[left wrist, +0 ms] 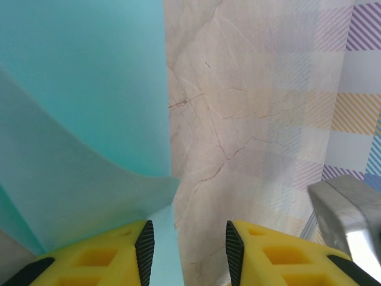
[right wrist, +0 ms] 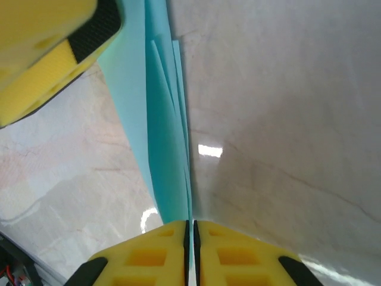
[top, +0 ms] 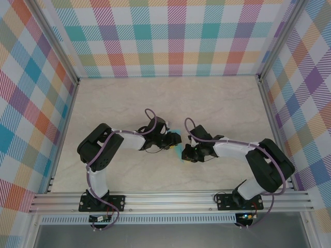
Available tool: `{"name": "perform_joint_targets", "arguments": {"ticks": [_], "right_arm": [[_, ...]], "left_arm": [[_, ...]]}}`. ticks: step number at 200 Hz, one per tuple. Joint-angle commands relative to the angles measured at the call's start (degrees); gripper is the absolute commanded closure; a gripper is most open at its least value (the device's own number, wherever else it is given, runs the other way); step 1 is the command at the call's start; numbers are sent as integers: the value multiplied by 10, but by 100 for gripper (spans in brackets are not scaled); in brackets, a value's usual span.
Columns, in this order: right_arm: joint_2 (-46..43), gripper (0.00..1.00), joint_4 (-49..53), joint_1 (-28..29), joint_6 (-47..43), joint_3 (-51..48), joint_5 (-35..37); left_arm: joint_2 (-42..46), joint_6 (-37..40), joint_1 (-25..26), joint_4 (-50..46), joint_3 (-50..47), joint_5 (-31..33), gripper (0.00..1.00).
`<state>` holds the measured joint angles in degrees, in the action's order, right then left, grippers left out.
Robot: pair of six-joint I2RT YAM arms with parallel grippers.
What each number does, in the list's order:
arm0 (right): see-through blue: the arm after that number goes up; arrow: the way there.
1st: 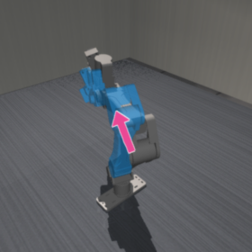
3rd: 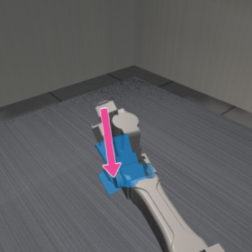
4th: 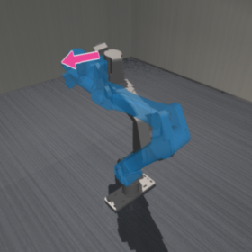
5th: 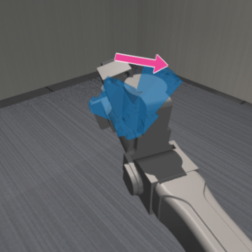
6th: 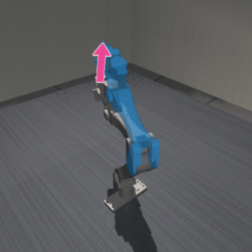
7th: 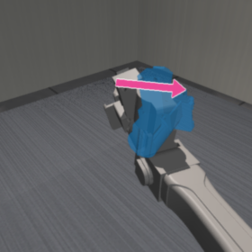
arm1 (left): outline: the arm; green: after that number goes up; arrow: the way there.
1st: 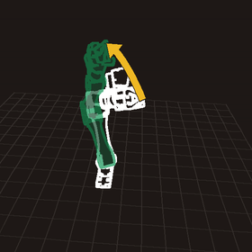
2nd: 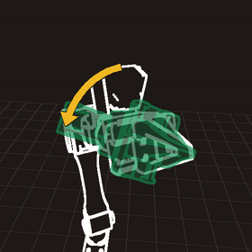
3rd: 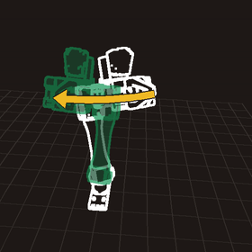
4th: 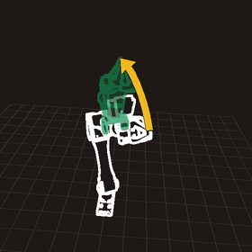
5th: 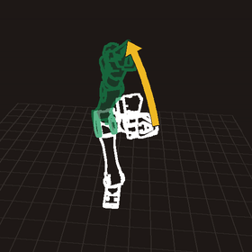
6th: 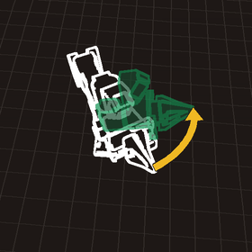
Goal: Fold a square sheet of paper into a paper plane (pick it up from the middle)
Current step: Fold the wing for the fifth time at the center of the table.
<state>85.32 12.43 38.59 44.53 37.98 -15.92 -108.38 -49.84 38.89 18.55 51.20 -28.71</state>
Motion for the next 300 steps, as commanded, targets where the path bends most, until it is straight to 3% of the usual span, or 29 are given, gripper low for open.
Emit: {"name": "perform_joint_targets", "arguments": {"ticks": [1,49,126,300], "right_arm": [[-43,87,3,1,5,-8,-8],[-19,87,-108,1,19,-5,-120],[53,89,-104,-5,20,-12,-85],[74,90,-161,-34,60,-122,-108]], "left_arm": [[-19,8,-6,-44,-7,1,61],[-19,8,-6,-45,-6,1,61],[-25,9,-6,-47,-2,-3,61],[-29,11,-6,-50,-1,-2,61]]}}
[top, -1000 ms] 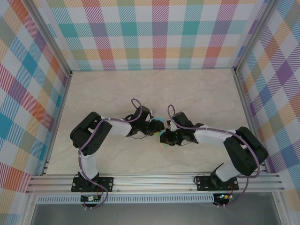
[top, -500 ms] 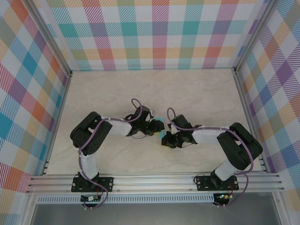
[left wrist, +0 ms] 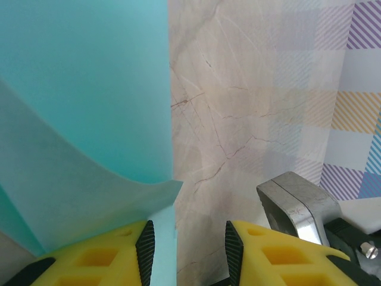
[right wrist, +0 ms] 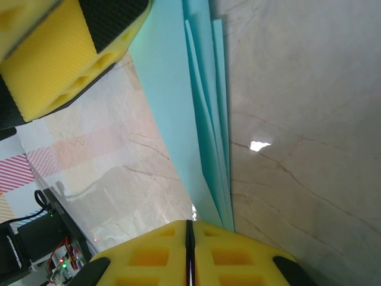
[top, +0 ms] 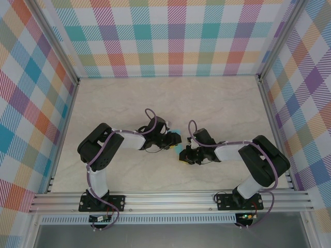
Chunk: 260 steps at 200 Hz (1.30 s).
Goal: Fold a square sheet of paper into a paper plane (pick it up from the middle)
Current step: Fold the wing for the fifth time at the center of the table.
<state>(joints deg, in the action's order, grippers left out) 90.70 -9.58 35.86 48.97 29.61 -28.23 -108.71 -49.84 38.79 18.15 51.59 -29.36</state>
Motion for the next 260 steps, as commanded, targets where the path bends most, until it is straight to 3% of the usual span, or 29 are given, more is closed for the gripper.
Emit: {"name": "perform_joint_targets", "arguments": {"ticks": [1,57,108,192,260], "right_arm": [[21,90,58,-7,16,-39,15],[-6,90,4,-23,40,-59,-18],[-108,85,80,-23,18,4,5],[-13,85,51,-22,16,55,-22],[13,86,115,-22,9,21,43]], "left_arm": [[-26,11,-5,-46,-5,5,61],[-26,11,-5,-46,-5,3,61],[-26,12,-5,-46,-6,3,61],[-34,10,-5,-44,-1,-2,61],[-28,12,-5,-50,-5,3,61]]}}
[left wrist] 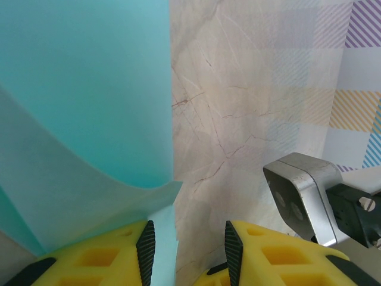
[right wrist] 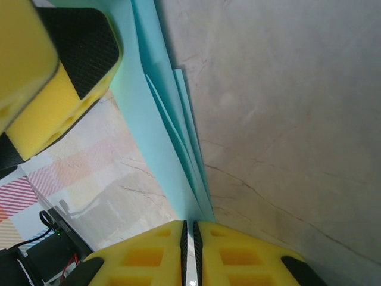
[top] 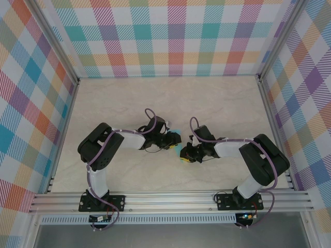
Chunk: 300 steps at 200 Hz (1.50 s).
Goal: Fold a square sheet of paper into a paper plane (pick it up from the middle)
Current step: Fold the wing for the fifth time at the center of the table.
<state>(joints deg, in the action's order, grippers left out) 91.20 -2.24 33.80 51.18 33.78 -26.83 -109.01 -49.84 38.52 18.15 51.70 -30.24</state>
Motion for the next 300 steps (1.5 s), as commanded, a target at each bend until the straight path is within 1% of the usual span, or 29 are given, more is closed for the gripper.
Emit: {"name": "perform_joint_targets", "arguments": {"ticks": [1,26,76,107,130,156,178,190,210,237,251,269,289,300], "right_arm": [[8,86,41,-2,-13,-23,29],[1,87,39,-1,-16,-41,16],[-33,87,67,-1,-43,-18,-6],[-56,86,67,-1,-42,4,0],[-50,85,76,-1,-48,24,13],[-44,85,45,1,-31,27,12],[-45,85,77,5,-35,38,41],[-48,84,47,4,-29,32,25],[-28,84,-11,8,-19,37,-34],[3,85,-27,19,-10,49,-42],[16,85,-33,18,-6,46,-31],[27,86,-17,18,-10,42,-7],[36,86,30,18,-25,37,30],[42,86,43,18,-31,30,34]], "left_arm": [[-25,12,-2,-51,-6,11,61],[-27,12,-2,-51,-8,11,61],[-25,12,-2,-52,-9,13,61],[-22,13,-2,-56,-10,14,61],[-21,15,-2,-58,-10,15,61],[-21,14,-2,-58,-9,14,61],[-22,14,-2,-59,-6,13,61],[-22,14,-2,-59,-6,14,61],[-25,15,-2,-59,-5,13,61],[-24,13,-2,-58,-5,13,61],[-24,14,-2,-58,-4,11,61],[-24,14,-2,-59,-5,10,61],[-24,15,-2,-59,-3,9,61],[-24,18,-2,-62,-2,9,61]]}}
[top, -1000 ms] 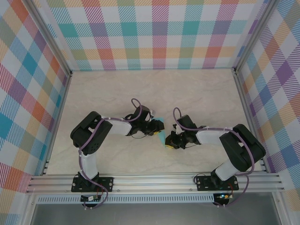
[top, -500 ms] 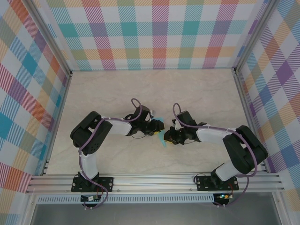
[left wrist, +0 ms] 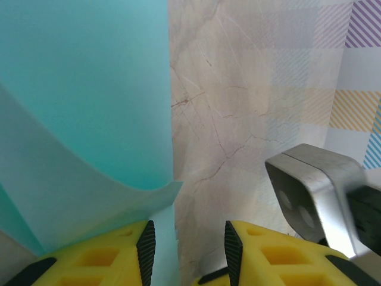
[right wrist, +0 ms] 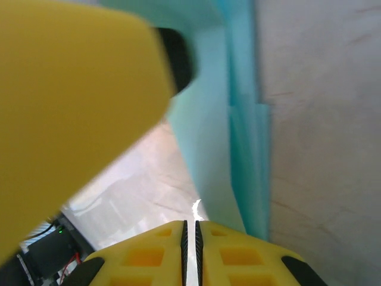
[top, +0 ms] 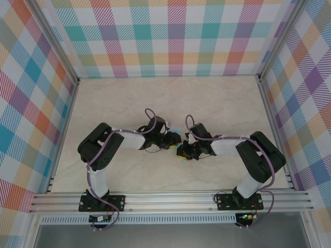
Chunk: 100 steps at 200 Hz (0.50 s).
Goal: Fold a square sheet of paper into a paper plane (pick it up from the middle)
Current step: Fold the wing for the fifth time at the center of the table.
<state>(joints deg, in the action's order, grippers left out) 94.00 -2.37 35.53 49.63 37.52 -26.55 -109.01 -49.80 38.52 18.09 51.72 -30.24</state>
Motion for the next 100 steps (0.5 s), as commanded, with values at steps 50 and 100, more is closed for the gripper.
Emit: {"name": "perform_joint_targets", "arguments": {"ticks": [50,100], "right_arm": [[-14,87,-12,0,16,-56,-14],[-37,85,-52,-2,44,-27,-5]], "left_arm": [[-23,22,-2,-69,-1,12,61],[-24,19,-2,-69,-3,17,62]]}}
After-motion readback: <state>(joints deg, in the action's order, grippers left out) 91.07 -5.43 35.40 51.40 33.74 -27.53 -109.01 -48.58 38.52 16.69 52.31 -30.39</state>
